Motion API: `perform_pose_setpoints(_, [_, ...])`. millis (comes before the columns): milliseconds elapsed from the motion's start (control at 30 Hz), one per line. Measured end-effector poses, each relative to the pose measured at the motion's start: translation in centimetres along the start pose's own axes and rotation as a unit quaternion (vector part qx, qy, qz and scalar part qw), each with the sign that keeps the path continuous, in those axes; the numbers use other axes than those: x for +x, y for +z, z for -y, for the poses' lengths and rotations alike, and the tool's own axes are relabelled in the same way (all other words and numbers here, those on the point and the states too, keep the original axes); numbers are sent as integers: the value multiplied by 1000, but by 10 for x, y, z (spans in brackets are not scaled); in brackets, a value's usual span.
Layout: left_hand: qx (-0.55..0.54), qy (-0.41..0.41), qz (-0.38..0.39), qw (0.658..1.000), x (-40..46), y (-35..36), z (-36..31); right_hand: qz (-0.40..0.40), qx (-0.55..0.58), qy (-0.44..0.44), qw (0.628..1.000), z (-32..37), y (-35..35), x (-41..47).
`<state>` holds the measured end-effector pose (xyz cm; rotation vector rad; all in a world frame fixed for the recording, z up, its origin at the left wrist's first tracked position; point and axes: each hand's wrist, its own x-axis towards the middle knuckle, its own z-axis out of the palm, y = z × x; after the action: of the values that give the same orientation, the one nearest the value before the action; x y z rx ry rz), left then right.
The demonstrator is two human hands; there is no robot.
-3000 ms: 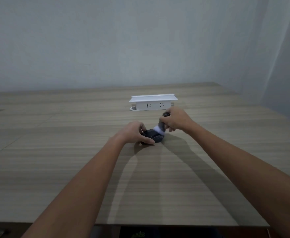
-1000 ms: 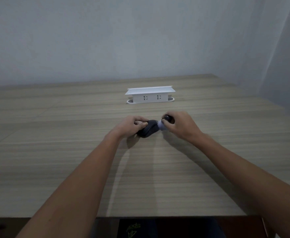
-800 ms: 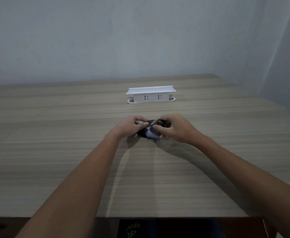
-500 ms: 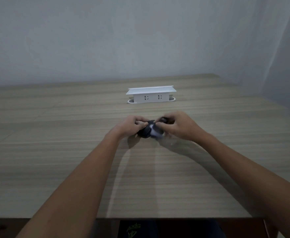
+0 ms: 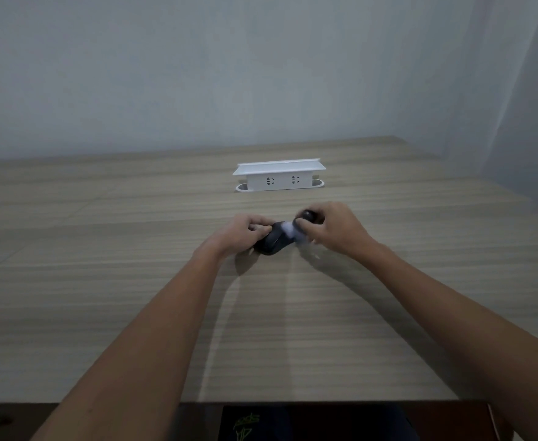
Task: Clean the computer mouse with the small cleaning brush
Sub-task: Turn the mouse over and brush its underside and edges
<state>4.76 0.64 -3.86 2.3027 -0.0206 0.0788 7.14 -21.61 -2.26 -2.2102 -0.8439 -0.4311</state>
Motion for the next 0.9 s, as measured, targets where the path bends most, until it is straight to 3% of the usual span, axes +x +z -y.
perform_pose_setpoints(67, [-2, -1, -1, 1000, -1, 0, -1, -41, -9, -1, 999, -2, -3, 0])
perform_pose_setpoints(200, [-11, 8, -6, 1000, 0, 1, 3, 85, 56, -46, 994, 10, -4, -7])
perform_pose_setpoints(233, [-10, 10, -7, 1000, 1, 1, 3, 85, 44, -42, 994, 10, -2, -5])
perform_pose_setpoints(333, [-2, 14, 0, 1000, 2, 1, 5, -11, -24, -10, 1000, -3, 1, 5])
perform_pose_setpoints(400, [-2, 15, 3, 1000, 2, 1, 5, -26, -14, -2, 1000, -5, -1, 5])
perform_pose_setpoints(533, [-15, 15, -2, 1000, 5, 1, 8, 83, 88, -27, 992, 6, -4, -4])
perform_pose_setpoints(700, [-11, 10, -2, 1000, 7, 2, 10, -14, -21, 4, 1000, -8, 1, 6])
perform_pose_setpoints(833, [-7, 14, -6, 1000, 8, 2, 11, 76, 105, -10, 991, 2, -3, -3])
perform_pose_setpoints(900, [-2, 12, -10, 1000, 9, 2, 12, 87, 97, -7, 991, 0, -2, -3])
